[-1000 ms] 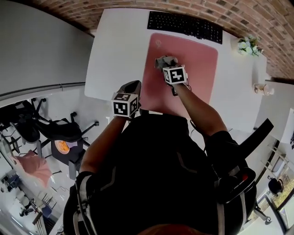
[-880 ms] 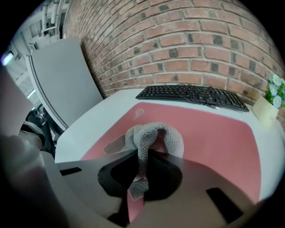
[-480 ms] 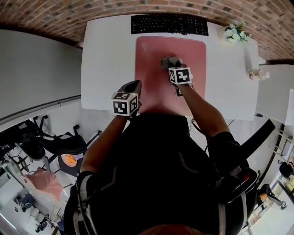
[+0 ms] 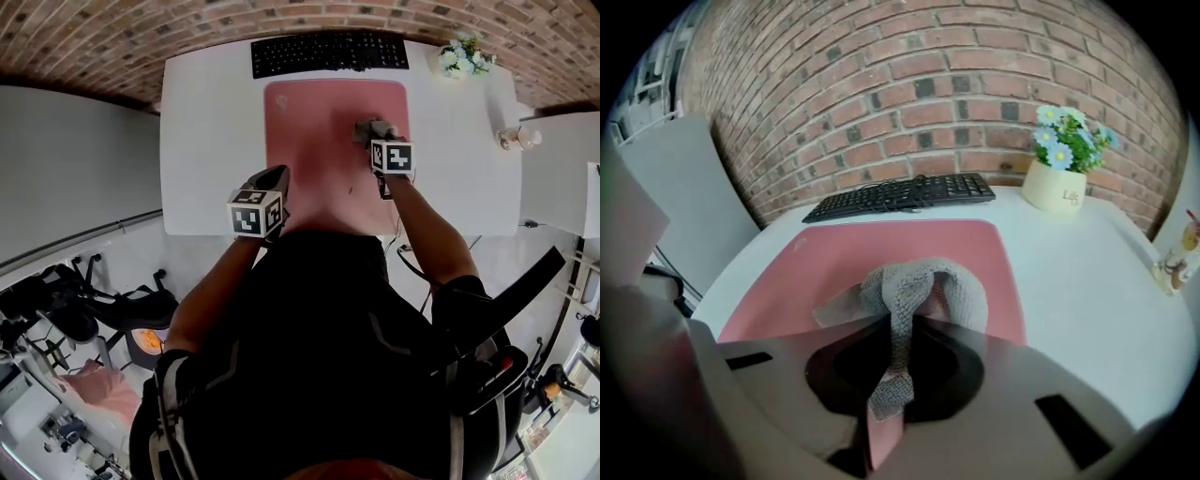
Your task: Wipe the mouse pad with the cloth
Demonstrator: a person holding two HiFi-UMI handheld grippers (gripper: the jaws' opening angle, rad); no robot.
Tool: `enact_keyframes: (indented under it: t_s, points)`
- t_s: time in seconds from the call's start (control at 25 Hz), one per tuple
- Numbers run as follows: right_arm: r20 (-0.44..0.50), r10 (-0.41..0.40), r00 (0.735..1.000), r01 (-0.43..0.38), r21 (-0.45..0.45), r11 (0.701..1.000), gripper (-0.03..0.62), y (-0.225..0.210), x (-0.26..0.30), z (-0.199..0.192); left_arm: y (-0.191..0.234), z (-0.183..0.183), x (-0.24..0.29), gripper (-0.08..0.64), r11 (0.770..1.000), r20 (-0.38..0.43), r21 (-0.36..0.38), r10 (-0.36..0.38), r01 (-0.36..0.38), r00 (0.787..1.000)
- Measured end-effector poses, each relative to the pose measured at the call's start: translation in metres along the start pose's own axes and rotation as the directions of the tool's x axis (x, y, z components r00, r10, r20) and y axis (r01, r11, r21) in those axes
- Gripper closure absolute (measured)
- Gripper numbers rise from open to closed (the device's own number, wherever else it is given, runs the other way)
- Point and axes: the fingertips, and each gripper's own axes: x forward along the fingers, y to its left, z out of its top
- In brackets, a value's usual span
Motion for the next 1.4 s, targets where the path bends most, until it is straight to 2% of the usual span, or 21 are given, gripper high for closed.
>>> enact_keyframes:
  t_s: [0.32, 0.4, 0.48, 0.68, 0.76, 0.88, 1.0, 1.12, 1.2, 1.4]
  points:
    - [-0.014, -0.117, 0.993, 0.118, 0.065, 0.991, 0.561, -0.067, -0.019, -0.003, -0.006, 0.002, 0.001, 0.56, 1.0, 0.002, 0.008, -0.001, 0.001, 1.0]
    - [-0.009, -0.157, 0.987, 0.158, 0.026, 0.987, 0.561, -0.076, -0.026, 0.001, -0.007, 0.003, 0.002, 0.56, 1.0, 0.008, 0.008, 0.005, -0.005, 1.0]
    - [0.021, -0.154, 0.988, 0.154, -0.025, 0.988, 0.561, -0.071, -0.033, 0.013, -0.006, 0.004, 0.002, 0.56, 1.0, 0.019, 0.002, 0.011, -0.011, 1.0]
    - [0.066, 0.001, 0.998, 0.005, -0.095, 0.995, 0.561, -0.005, -0.031, 0.047, -0.003, 0.016, -0.011, 0.56, 0.998, 0.121, -0.046, -0.03, 0.035, 0.992]
    - [0.076, 0.087, 0.993, -0.077, -0.13, 0.989, 0.561, 0.034, -0.024, 0.063, 0.004, 0.018, -0.014, 0.56, 0.999, 0.121, -0.045, 0.018, -0.012, 0.992]
    - [0.064, 0.214, 0.975, -0.198, -0.197, 0.96, 0.561, 0.098, -0.004, 0.083, 0.017, 0.013, -0.022, 0.56, 0.993, 0.116, -0.081, 0.095, -0.086, 0.989]
    - [0.022, 0.294, 0.955, -0.279, -0.258, 0.925, 0.561, 0.157, 0.023, 0.09, 0.026, 0.005, -0.037, 0.56, 0.988, 0.142, -0.12, 0.109, -0.092, 0.984]
    - [-0.027, 0.345, 0.938, -0.336, -0.312, 0.889, 0.561, 0.206, 0.047, 0.086, 0.036, -0.007, -0.055, 0.56, 0.982, 0.144, -0.149, 0.14, -0.118, 0.98]
    - [-0.05, 0.356, 0.933, -0.352, -0.327, 0.877, 0.561, 0.226, 0.062, 0.085, 0.045, -0.015, -0.065, 0.56, 0.973, 0.14, -0.179, 0.175, -0.149, 0.974]
    - [-0.08, 0.323, 0.943, -0.332, -0.318, 0.888, 0.561, 0.232, 0.091, 0.083, 0.058, -0.027, -0.078, 0.56, 0.957, 0.121, -0.22, 0.221, -0.191, 0.968]
